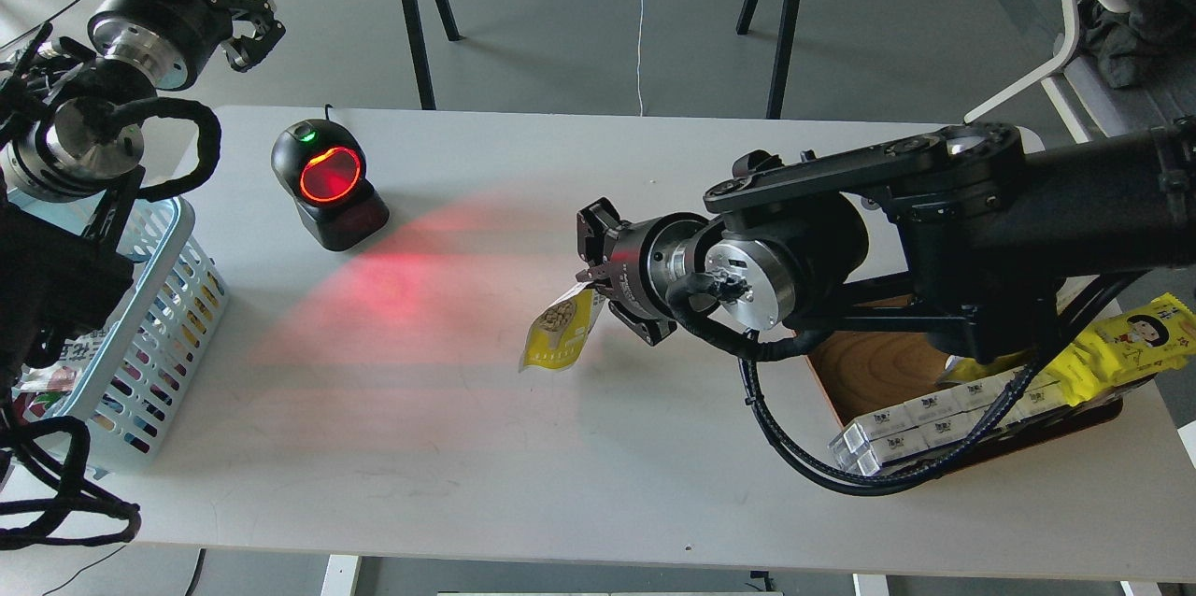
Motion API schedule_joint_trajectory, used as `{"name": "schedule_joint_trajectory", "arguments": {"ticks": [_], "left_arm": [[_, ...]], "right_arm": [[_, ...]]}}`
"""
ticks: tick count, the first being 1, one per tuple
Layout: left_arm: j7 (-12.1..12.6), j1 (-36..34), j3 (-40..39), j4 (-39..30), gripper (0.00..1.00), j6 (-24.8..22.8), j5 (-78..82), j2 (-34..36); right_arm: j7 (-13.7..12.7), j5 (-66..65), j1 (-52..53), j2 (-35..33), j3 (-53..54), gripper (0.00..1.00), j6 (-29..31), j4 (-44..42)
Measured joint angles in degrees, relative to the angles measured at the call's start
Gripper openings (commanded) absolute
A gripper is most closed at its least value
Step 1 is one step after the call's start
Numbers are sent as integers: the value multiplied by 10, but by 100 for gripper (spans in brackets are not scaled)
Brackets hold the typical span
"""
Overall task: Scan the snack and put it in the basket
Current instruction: 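Carry the packet toward the scanner and lower it onto the table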
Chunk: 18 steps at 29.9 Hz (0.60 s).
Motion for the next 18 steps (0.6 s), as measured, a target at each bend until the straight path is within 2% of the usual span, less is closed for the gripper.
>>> {"name": "schedule_joint_trajectory", "arguments": {"ticks": [5, 10, 12, 15, 18], "left_arm": [[0, 0, 0, 0, 100, 0, 0, 1], [0, 0, 0, 0, 100, 0, 1, 1], [0, 0, 0, 0, 100, 0, 1, 2], [0, 0, 1, 0, 100, 0, 1, 4], [0, -1, 1, 0, 100, 1, 2, 7]], "right_arm": [[0, -3, 0, 0, -2, 9, 0, -6], [0, -3, 3, -1, -2, 39, 0, -10], [0, -4, 5, -2, -2, 61, 0, -11], [1, -7, 7, -5, -1, 84, 0, -11], [1, -13, 10, -8, 4, 90, 0, -11]]}}
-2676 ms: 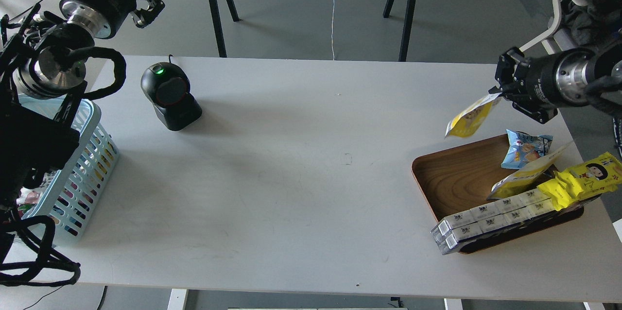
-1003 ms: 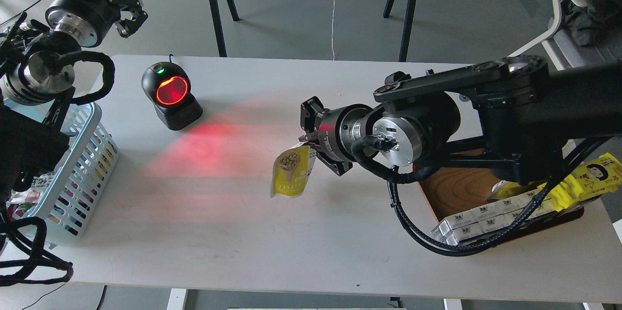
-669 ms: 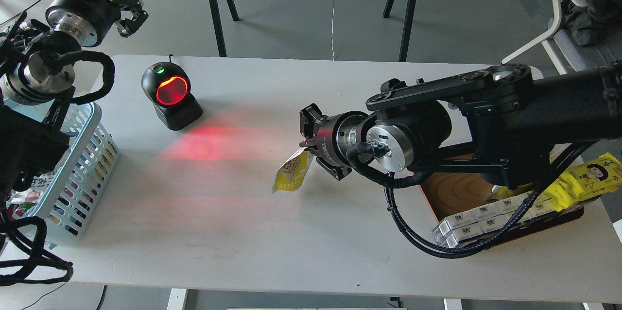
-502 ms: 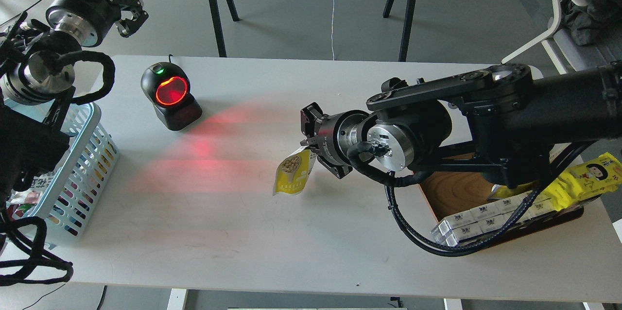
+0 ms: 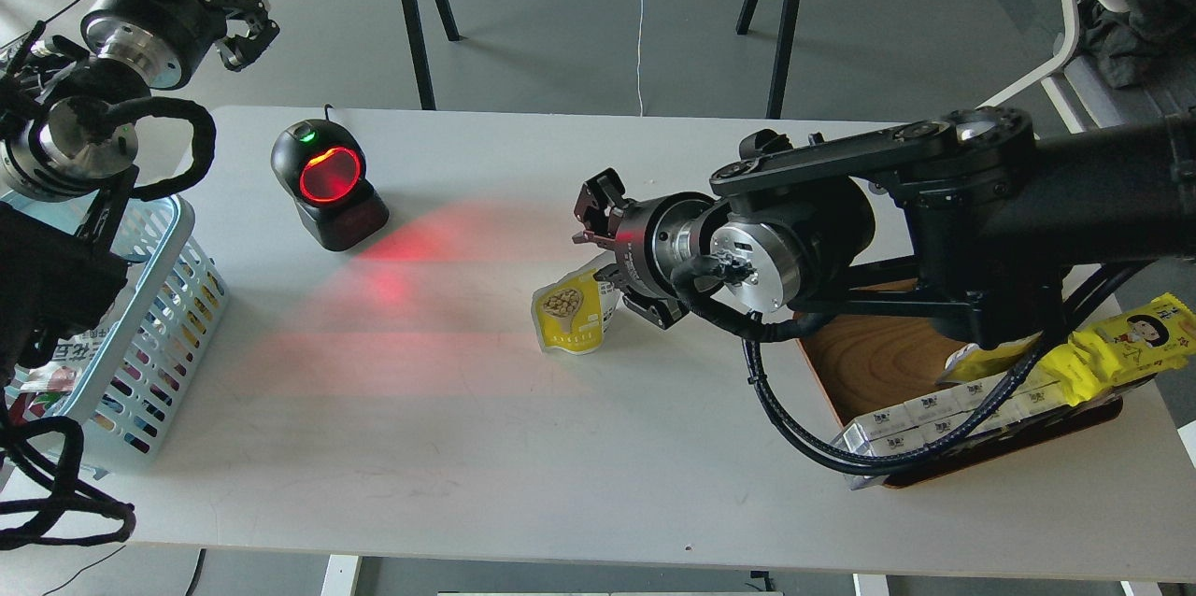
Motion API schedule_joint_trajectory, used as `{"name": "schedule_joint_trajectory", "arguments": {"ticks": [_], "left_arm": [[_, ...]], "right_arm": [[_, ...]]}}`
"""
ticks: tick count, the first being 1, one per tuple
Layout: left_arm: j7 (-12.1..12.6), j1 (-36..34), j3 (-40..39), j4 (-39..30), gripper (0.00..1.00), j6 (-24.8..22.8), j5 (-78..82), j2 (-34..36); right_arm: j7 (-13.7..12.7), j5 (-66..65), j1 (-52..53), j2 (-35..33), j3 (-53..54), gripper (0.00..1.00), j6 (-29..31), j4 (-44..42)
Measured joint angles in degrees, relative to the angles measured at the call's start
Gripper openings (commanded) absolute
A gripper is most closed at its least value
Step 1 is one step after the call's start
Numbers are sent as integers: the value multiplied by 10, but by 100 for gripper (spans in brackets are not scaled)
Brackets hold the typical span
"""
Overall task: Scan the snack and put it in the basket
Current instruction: 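Carry the packet toward the scanner and lower it onto the table, then open the right gripper and withdraw it back toward the tray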
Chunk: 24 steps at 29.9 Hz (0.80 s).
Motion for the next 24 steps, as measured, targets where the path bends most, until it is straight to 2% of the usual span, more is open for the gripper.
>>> {"name": "schedule_joint_trajectory", "arguments": {"ticks": [7, 16, 21, 24], "left_arm": [[2, -5, 4, 0, 100, 1, 3, 21], [5, -18, 22, 0, 100, -1, 29, 83], [6, -31, 50, -19, 100, -5, 41, 140], [7, -40, 75, -53, 100, -6, 41, 187]], "right_arm": [[1, -32, 11, -43, 21, 95, 0, 6], [3, -55, 5, -212, 134, 95, 0, 16], [10, -85, -70, -300, 222, 95, 0, -20], [16, -88, -144, -329, 300, 95, 12, -59]]}}
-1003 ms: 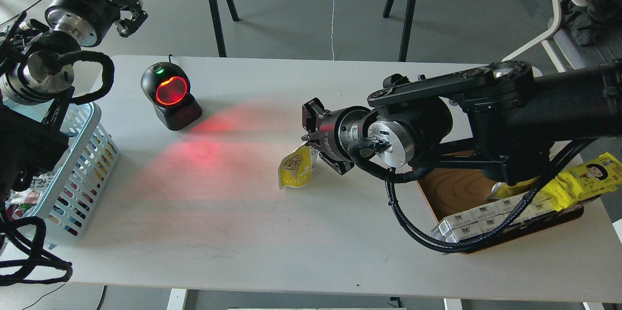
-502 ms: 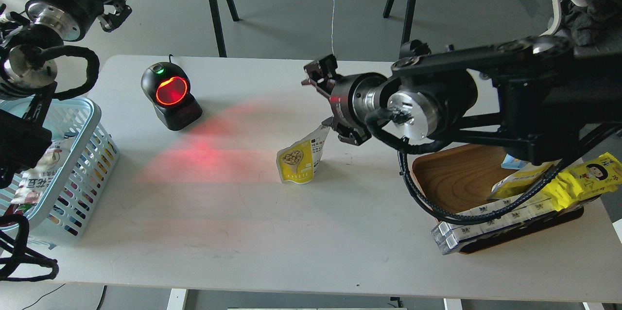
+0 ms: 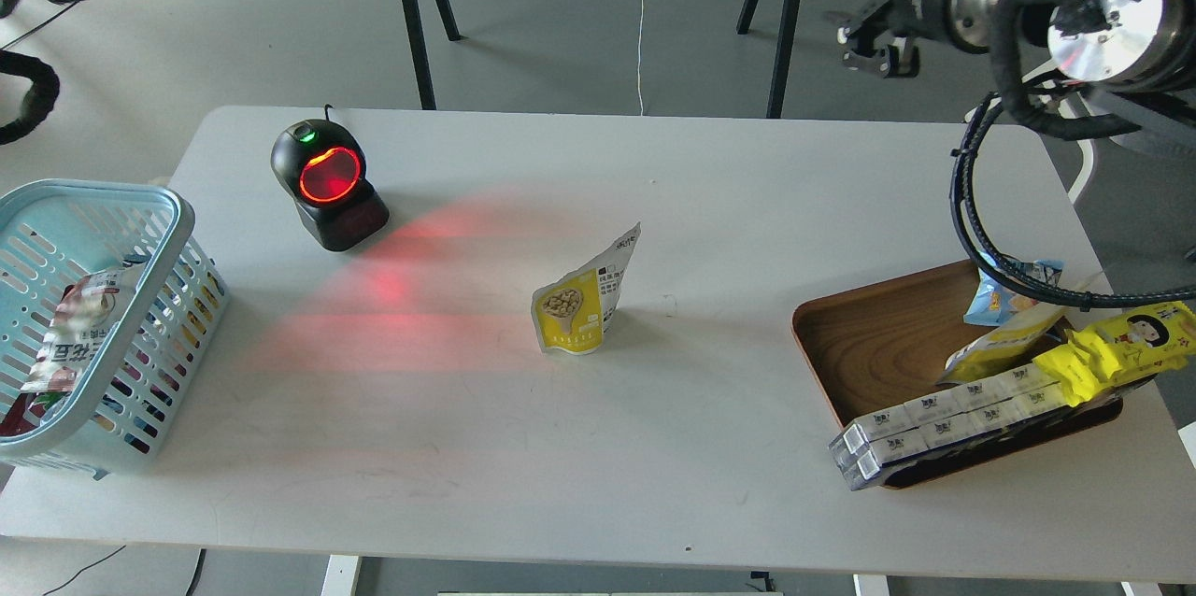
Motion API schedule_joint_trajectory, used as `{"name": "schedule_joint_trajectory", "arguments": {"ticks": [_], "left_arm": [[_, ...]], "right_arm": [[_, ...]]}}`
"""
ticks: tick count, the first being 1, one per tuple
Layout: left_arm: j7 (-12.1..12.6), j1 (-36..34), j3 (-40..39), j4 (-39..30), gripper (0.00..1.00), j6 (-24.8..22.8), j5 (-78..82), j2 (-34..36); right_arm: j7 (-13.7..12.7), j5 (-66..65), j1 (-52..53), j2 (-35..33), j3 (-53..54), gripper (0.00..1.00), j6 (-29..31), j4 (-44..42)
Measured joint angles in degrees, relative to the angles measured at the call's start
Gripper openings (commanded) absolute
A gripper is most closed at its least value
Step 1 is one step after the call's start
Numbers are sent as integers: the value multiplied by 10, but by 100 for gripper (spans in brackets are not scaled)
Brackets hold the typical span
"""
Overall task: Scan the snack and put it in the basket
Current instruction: 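Open the right gripper and withdraw it back toward the tray, then reach the left gripper to the standing yellow packet and grasp it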
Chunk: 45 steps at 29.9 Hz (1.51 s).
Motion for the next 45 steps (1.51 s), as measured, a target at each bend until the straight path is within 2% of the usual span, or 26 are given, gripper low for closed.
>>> {"name": "schedule_joint_trajectory", "arguments": {"ticks": [4, 9, 12, 16, 20, 23, 27, 35, 40, 45], "left_arm": [[0, -2, 31, -70, 100, -3, 0, 76], [-3, 3, 67, -187, 100, -9, 1, 184], [-6, 5, 103, -255, 100, -19, 7, 249], [-7, 5, 132, -341, 100, -51, 48, 325], [-7, 6, 148, -398, 100, -67, 151, 350], [-7, 6, 158, -410, 100, -49, 267, 327], [-7, 6, 165, -415, 100, -30, 431, 270], [-3, 6, 241, -453, 100, -28, 688, 161], [3, 9, 303, -454, 100, -26, 872, 85], [14, 41, 324, -441, 99, -27, 975, 35]], "right_arm": [[14, -1, -119, -10, 118, 95, 79, -61], [59, -1, -245, -10, 239, 96, 197, -95], [84, -1, -296, -6, 281, 96, 254, -111], [103, 0, -339, 3, 303, 96, 324, -141], [122, 2, -367, 11, 306, 96, 397, -177], [134, 2, -383, 12, 307, 97, 430, -190], [138, 1, -401, 12, 307, 98, 440, -193], [138, 0, -420, 12, 306, 98, 440, -216], [138, 0, -425, 12, 306, 98, 440, -225], [138, 0, -428, 13, 306, 98, 439, -234]]}}
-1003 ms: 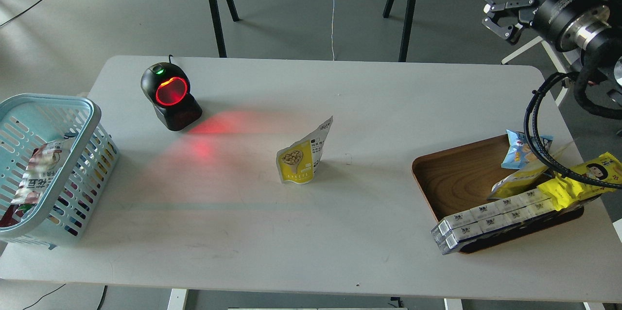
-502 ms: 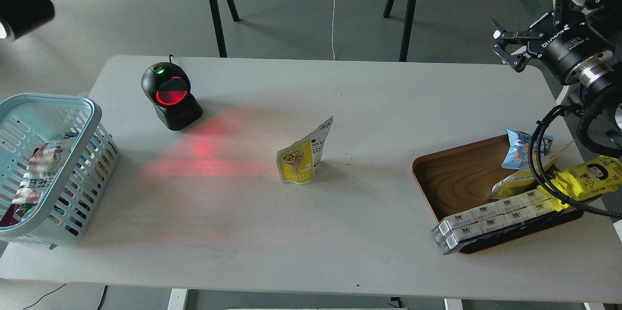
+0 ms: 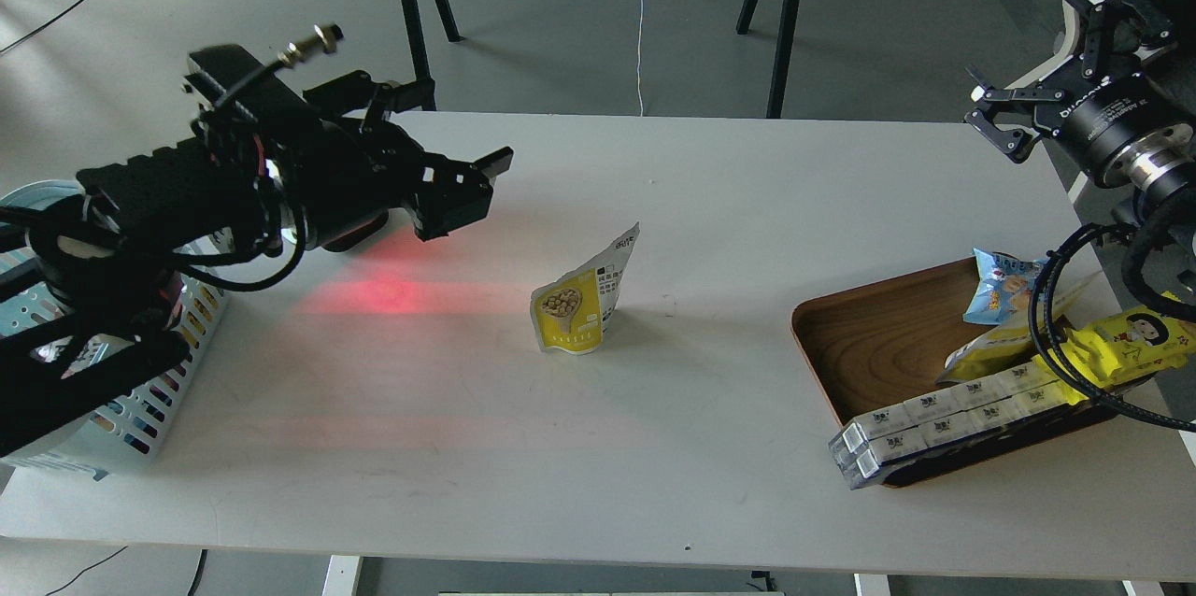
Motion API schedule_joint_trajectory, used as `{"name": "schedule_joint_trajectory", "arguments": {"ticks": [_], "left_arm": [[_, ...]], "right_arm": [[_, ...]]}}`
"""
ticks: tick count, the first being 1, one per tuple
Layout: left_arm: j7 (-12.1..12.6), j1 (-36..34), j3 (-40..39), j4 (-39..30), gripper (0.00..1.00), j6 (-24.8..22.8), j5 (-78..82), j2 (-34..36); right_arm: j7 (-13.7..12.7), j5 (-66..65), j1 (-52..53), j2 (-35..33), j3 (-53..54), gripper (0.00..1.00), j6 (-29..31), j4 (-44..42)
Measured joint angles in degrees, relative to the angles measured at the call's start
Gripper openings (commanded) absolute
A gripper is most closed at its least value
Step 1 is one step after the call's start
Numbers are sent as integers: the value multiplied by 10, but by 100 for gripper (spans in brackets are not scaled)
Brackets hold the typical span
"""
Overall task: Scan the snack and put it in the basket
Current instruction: 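Reach the left gripper to the standing yellow packet and grasp it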
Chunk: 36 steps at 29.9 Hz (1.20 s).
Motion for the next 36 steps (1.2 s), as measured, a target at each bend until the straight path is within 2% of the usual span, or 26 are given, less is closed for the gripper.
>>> {"name": "schedule_joint_trajectory", "arguments": {"ticks": [8, 12, 15, 26, 36], "left_arm": [[15, 70, -4, 13, 99, -18, 87, -66], [46, 85, -5, 12, 99, -22, 95, -91], [58, 86, -5, 12, 99, -24, 96, -109], [61, 87, -6, -3, 99, -22, 96, -118], [69, 87, 0, -3, 99, -24, 96, -180]], "right_arm": [[0, 0, -1, 0, -2, 98, -4, -1], [0, -1, 0, 0, -2, 98, -4, -1], [0, -1, 0, 0, -4, 98, -5, -1], [0, -2, -1, 6, -8, 98, -13, 0], [0, -2, -2, 8, -9, 98, -16, 0]]}}
